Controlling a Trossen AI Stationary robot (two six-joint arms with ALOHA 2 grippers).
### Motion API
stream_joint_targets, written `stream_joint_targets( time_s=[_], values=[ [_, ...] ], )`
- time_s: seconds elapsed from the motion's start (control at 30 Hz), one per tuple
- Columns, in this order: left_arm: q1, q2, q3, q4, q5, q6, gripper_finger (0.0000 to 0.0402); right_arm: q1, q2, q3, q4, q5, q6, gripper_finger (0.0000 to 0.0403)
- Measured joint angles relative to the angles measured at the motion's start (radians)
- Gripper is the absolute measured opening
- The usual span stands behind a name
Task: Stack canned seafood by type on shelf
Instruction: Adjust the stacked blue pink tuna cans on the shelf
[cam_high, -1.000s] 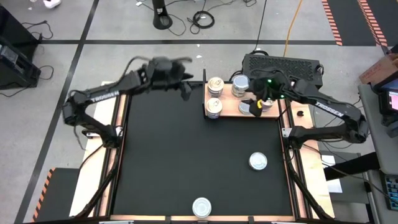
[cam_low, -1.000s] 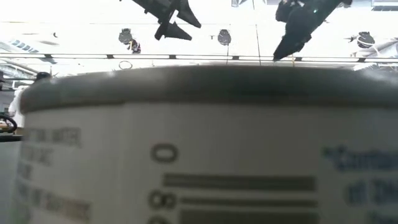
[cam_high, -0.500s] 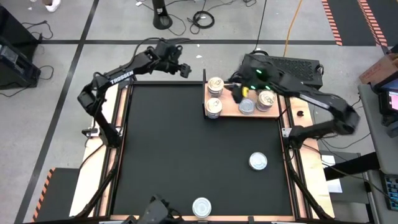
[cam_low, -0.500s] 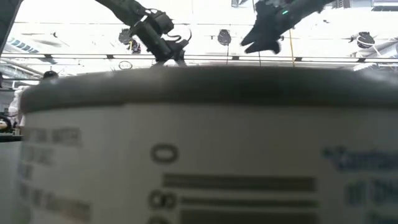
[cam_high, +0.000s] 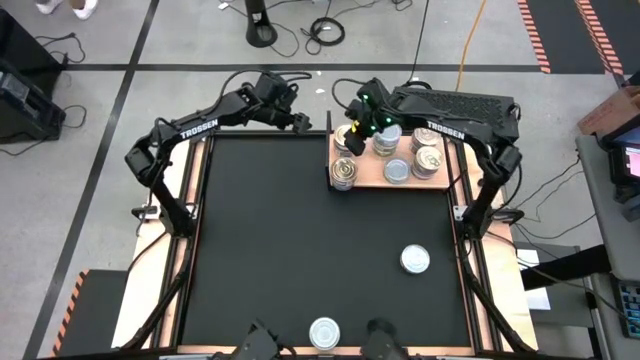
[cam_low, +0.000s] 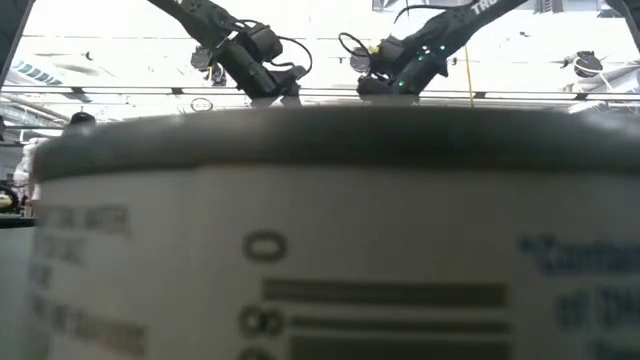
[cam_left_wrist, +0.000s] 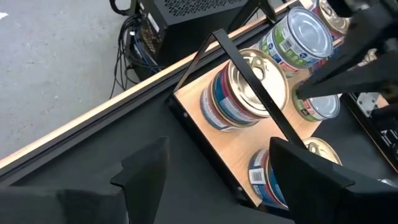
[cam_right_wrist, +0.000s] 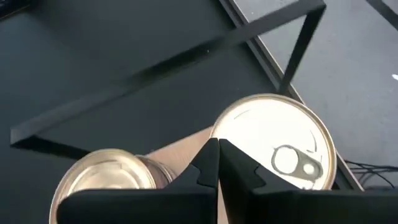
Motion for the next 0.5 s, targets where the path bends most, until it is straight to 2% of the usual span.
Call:
stream_joint_targets(
  time_s=[0.17, 0.37, 0.5],
  values=[
    [0.000, 0.000, 0.000, 0.023, 0.000, 0.000, 0.0276, -0.003, 0.056, 0.004, 0.004, 0.009, -0.006, 0.0001],
    [0.000, 0.000, 0.000, 0.040, 0.000, 0.000, 0.0276, -0.002, 0.060, 0.005, 0.063, 0.016, -0.020, 0.0000],
    [0.000, 0.000, 0.000, 0.041, -0.001, 0.000, 0.0276, -0.002, 0.060, 0.005, 0.073, 0.089, -0.026, 0.0000]
  ],
)
